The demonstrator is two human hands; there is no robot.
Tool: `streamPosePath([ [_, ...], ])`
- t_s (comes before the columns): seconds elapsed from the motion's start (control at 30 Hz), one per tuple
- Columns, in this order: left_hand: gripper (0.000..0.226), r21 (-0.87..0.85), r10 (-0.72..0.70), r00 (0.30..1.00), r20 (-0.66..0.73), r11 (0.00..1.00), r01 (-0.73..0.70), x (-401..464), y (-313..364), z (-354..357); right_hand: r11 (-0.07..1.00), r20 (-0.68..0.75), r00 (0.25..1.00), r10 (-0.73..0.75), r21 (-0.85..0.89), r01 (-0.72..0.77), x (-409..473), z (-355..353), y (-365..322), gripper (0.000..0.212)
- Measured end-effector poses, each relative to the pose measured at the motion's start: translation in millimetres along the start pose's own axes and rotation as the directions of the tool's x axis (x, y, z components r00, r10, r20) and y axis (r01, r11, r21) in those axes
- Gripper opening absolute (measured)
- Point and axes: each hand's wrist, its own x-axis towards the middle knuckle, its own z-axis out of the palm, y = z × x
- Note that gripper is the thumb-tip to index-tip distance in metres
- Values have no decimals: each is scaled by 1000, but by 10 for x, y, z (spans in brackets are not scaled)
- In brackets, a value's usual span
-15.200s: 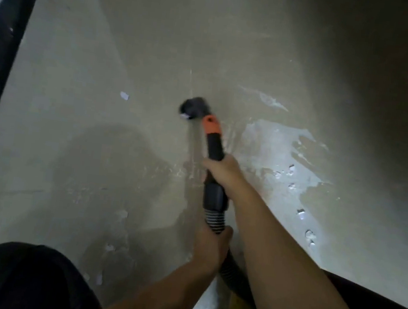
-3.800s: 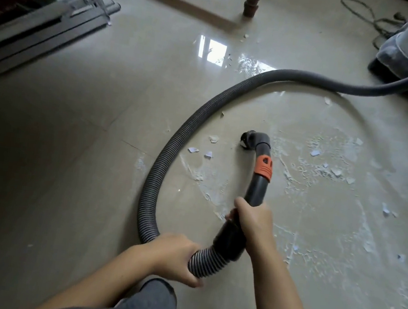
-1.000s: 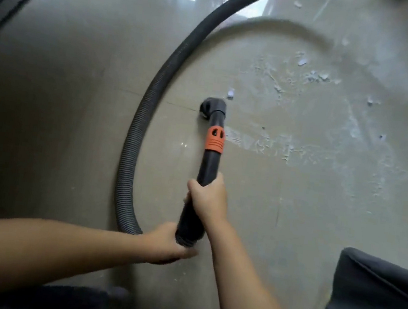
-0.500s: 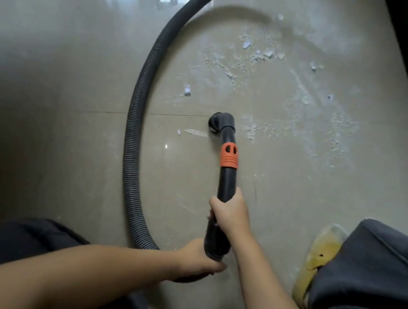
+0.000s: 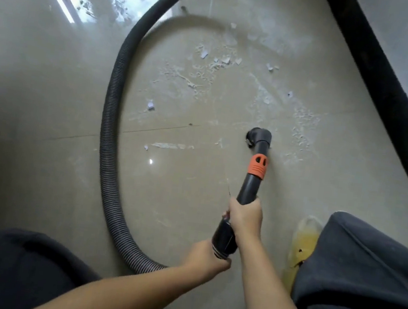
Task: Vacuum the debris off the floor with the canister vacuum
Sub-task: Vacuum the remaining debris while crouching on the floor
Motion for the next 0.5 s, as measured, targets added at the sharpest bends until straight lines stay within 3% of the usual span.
streamPosePath([
  [0.1,14,-115,-25,995,-101,993,13,-62,-215,-214,998,286,958,-21,-53,38,-152,356,-98,18],
  [0.2,17,-124,-11,995,-96,992,-1,-90,-250,-281,1000,386,923,-12,12,8,-198,370,-184,18],
  [0.3,27,-71,86,993,76,994,-81,16,3,-250,985,186,982,-30,174,-3,24,-8,-155,15],
  [0.4,15,62,115,917,381,987,-150,267,440,-195,944,-130,989,69,329,-22,336,-538,-111,17],
  [0.5,18,209,100,894,436,955,-209,432,749,-68,913,-229,957,181,400,-77,558,-834,-106,21],
])
